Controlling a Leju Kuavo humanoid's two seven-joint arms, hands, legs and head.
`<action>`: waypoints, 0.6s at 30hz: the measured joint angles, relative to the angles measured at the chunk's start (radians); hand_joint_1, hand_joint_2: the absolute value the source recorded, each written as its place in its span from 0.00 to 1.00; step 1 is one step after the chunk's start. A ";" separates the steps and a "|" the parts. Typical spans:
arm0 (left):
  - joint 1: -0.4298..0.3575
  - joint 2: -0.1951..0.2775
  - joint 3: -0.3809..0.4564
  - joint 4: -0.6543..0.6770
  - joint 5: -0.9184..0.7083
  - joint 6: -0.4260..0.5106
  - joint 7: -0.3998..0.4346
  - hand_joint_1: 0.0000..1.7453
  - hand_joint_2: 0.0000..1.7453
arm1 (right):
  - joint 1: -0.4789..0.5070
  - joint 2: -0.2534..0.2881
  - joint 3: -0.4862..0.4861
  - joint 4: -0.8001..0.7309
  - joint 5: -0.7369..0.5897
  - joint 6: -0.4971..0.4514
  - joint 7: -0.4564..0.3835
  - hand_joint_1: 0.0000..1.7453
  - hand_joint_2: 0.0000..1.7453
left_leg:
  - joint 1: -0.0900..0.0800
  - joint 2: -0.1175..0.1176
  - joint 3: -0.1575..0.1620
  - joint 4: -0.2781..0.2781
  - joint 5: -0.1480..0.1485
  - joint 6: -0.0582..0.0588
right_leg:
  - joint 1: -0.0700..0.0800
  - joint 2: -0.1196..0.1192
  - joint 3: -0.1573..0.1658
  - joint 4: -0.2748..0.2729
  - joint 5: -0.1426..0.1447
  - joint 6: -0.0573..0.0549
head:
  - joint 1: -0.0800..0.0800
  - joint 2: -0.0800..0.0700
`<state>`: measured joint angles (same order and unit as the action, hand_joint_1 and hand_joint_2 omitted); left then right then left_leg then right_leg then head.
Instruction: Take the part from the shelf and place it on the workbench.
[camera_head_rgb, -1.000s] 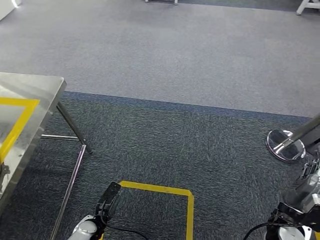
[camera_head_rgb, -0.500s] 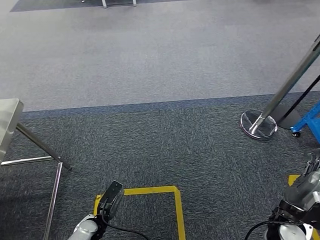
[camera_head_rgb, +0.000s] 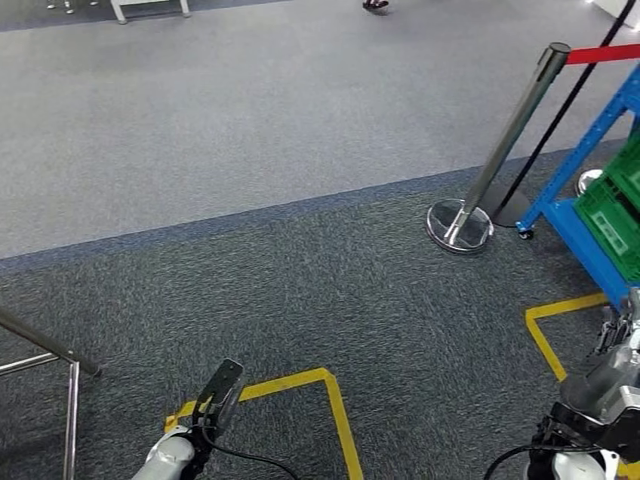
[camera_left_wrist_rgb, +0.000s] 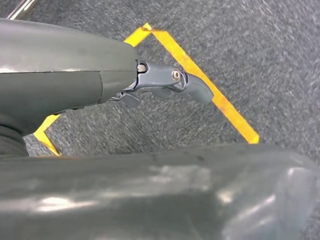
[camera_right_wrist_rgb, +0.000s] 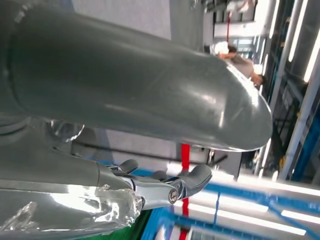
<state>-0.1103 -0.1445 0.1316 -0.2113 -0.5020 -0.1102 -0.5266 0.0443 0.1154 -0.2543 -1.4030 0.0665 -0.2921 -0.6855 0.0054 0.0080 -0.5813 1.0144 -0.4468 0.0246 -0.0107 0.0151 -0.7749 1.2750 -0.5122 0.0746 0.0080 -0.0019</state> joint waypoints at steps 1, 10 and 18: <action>0.000 0.000 0.000 0.000 0.000 0.000 0.000 0.00 0.00 | 0.002 0.000 0.000 0.000 0.000 0.000 0.000 0.00 0.00 | -0.001 0.014 0.001 0.000 -0.002 0.001 | 0.000 -0.005 -0.013 0.029 -0.005 0.001 | 0.000 0.000; -0.009 -0.001 0.000 0.000 0.002 0.000 0.001 0.00 0.00 | 0.008 0.005 0.017 -0.017 -0.001 0.002 0.000 0.00 0.00 | -0.011 0.094 0.023 0.004 -0.026 -0.032 | 0.010 -0.049 0.138 -0.236 0.106 -0.034 | -0.005 0.000; -0.006 -0.001 0.000 0.000 0.003 -0.005 -0.001 0.00 0.00 | 0.013 0.010 0.033 -0.031 -0.001 0.001 -0.001 0.00 0.00 | -0.005 -0.008 -0.114 0.251 -0.100 -0.042 | 0.001 0.057 0.139 -0.240 0.111 -0.056 | -0.012 0.000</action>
<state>-0.1162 -0.1456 0.1316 -0.2113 -0.4990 -0.1151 -0.5280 0.0571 0.1251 -0.2215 -1.4340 0.0658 -0.2911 -0.6867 0.0009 0.0001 -0.6954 1.2651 -0.5466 -0.0174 -0.0102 0.0716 -0.6357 1.0348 -0.4014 0.0184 -0.0044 -0.0019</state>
